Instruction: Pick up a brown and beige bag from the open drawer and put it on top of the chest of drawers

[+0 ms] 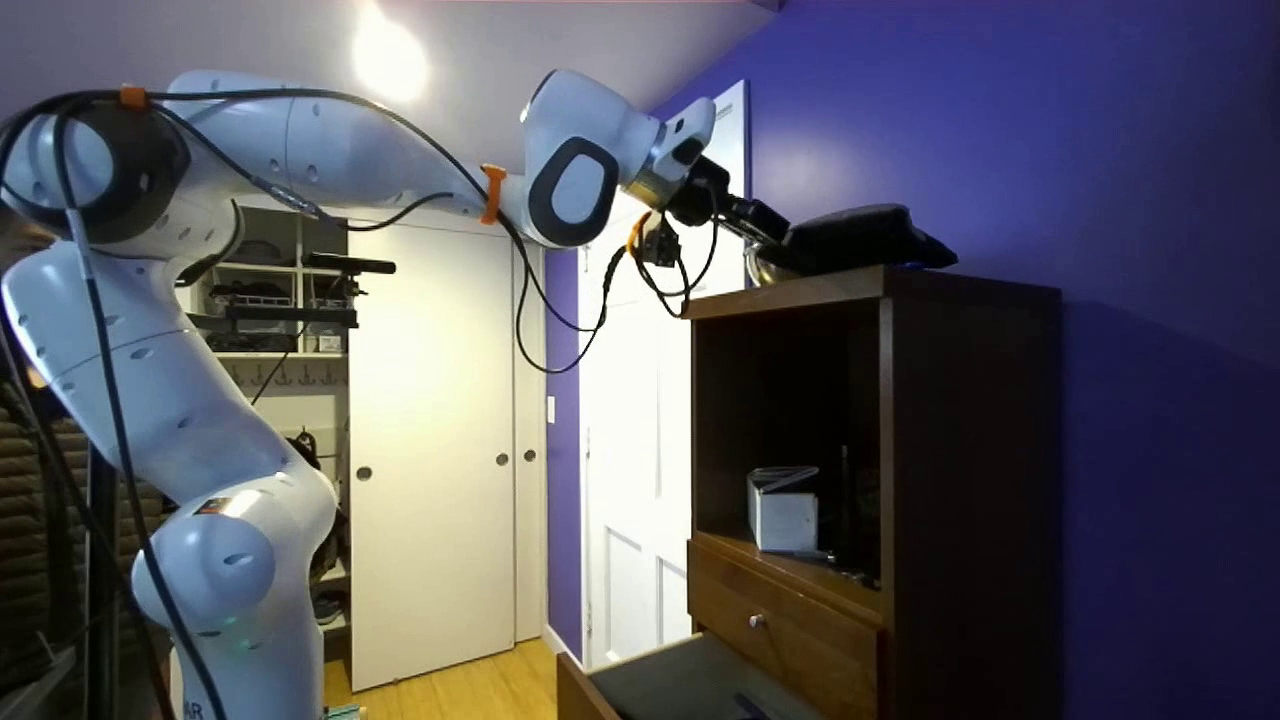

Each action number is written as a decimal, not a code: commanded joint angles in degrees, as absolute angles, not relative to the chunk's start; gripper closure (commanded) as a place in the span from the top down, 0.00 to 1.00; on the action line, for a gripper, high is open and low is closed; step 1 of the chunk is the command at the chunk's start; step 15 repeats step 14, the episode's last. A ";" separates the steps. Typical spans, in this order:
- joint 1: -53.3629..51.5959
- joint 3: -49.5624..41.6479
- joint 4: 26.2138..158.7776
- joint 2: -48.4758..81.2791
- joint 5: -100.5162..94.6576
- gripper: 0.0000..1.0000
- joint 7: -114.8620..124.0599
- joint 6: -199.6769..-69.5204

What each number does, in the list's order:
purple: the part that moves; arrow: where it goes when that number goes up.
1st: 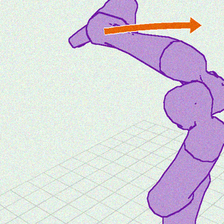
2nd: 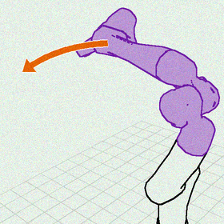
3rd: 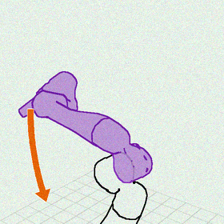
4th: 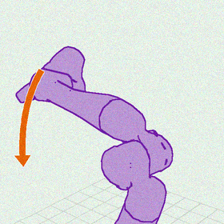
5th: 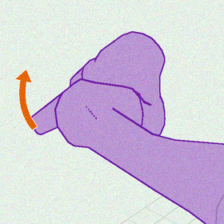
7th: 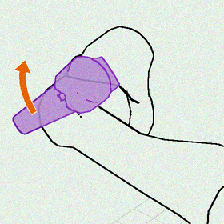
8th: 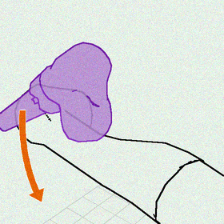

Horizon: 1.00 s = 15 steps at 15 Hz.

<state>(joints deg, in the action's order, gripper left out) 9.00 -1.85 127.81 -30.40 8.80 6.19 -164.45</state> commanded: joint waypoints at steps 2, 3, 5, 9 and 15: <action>18.68 3.32 127.85 -34.59 -3.85 0.97 7.66 -164.14; 20.33 4.12 127.82 -35.48 -6.36 1.00 7.33 -163.96; 22.90 5.62 127.99 -36.71 -10.39 1.00 7.18 -163.75; 28.53 7.70 129.40 -40.59 -18.80 1.00 6.25 -166.39; 21.05 2.39 130.28 -42.20 -18.00 1.00 -2.12 -166.43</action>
